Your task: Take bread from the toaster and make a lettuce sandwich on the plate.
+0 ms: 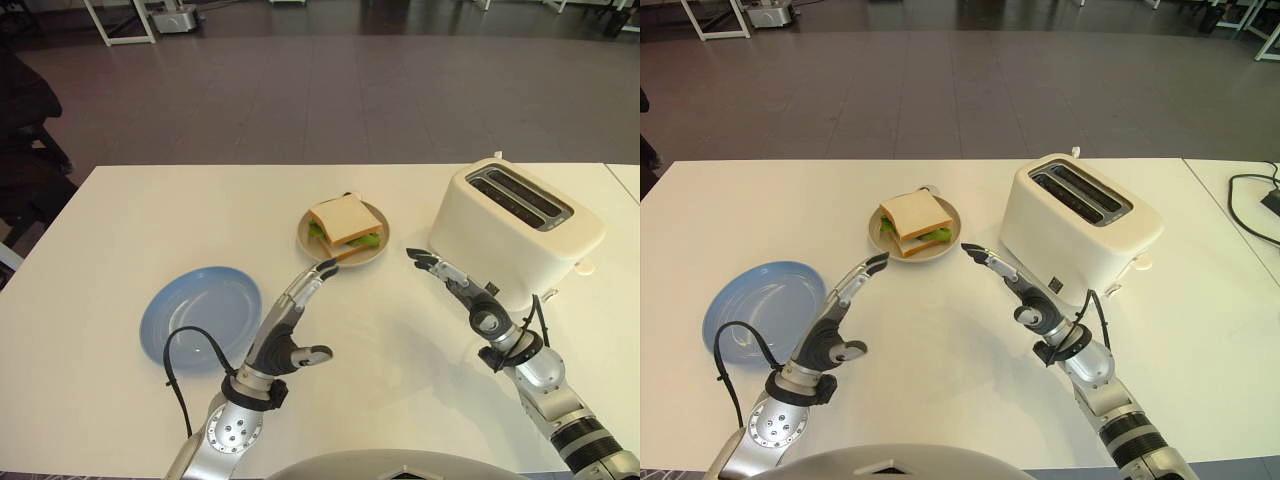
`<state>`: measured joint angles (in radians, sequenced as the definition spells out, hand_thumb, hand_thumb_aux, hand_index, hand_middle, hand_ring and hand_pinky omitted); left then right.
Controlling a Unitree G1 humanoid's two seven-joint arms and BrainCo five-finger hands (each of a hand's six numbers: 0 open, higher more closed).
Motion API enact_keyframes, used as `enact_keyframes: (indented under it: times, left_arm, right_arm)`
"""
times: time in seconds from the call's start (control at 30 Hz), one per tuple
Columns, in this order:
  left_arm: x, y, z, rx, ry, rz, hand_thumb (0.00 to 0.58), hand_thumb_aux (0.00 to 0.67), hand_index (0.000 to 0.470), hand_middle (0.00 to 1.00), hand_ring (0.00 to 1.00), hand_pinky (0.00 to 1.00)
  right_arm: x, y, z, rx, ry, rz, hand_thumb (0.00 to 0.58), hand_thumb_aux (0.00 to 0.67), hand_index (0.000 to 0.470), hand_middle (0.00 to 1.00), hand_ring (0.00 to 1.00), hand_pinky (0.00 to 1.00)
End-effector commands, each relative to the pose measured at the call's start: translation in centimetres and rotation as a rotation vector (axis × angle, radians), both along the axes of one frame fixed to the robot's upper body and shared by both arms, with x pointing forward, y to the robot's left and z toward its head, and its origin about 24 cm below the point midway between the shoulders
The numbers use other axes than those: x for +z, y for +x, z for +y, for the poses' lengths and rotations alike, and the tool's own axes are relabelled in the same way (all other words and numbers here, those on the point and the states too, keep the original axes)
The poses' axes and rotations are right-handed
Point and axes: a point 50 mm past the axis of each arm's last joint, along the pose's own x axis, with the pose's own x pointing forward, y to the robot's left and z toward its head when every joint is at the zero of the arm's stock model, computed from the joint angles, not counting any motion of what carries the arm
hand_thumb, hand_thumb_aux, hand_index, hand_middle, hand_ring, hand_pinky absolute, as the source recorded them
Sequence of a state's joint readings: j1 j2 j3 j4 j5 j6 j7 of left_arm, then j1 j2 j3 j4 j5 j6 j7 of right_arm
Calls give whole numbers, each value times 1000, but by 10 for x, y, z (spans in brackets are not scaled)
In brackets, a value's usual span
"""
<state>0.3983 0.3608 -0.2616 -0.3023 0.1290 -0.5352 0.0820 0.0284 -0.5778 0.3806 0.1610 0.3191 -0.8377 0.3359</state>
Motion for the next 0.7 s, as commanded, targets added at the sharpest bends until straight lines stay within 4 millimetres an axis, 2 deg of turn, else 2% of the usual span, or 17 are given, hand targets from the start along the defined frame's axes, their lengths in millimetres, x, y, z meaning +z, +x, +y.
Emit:
enact_keyframes:
  times: [0.03, 0.7]
  left_arm:
    - [-10, 3, 10, 0, -143, 90, 0, 0, 0, 0, 0, 0]
    - [-18, 5, 3, -64, -80, 94, 0, 0, 0, 0, 0, 0]
  right_arm:
    - [-2, 1, 1, 17, 22, 36, 0, 0, 0, 0, 0, 0]
    - [-2, 1, 0, 20, 61, 77, 0, 0, 0, 0, 0, 0]
